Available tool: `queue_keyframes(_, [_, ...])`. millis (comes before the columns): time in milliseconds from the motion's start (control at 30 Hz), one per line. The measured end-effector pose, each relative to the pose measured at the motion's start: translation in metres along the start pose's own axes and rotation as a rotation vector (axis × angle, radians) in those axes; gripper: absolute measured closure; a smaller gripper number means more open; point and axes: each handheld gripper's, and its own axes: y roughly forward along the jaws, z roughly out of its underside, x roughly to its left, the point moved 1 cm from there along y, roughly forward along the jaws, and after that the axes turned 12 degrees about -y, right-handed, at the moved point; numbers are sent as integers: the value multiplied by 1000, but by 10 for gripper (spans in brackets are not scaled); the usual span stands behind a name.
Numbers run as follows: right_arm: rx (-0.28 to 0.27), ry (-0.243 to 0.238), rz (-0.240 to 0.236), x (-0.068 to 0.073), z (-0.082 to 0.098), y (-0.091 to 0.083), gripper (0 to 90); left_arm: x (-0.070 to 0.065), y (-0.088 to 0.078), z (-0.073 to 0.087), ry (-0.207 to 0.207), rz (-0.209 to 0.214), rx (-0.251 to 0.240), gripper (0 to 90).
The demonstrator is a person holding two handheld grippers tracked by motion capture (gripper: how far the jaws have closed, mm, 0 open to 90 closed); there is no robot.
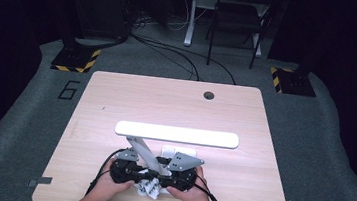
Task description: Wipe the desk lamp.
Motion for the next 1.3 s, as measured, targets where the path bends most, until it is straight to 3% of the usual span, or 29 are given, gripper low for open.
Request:
queue_keyframes(233, [-3, -7, 5, 0, 0, 0, 521, -6, -3, 7, 16, 24, 19, 789])
queue_keyframes(467, [-3, 0, 3, 0, 0, 0, 521, -3, 0, 5, 13, -8, 13, 790])
queue_keyframes(533, [-2, 0, 4, 0, 0, 0, 521, -1, 4, 2, -27, -16, -12, 790])
queue_keyframes(767, [-1, 3, 7, 0, 0, 0, 520, 14, 11, -15, -66, -52, -44, 789])
queue_keyframes(1000, [-1, 7, 10, 0, 0, 0, 520, 31, 20, -33, -128, -46, -77, 790])
queue_keyframes(1300, [-3, -4, 7, -1, 0, 0, 521, 44, 28, -46, -158, -67, -126, 789])
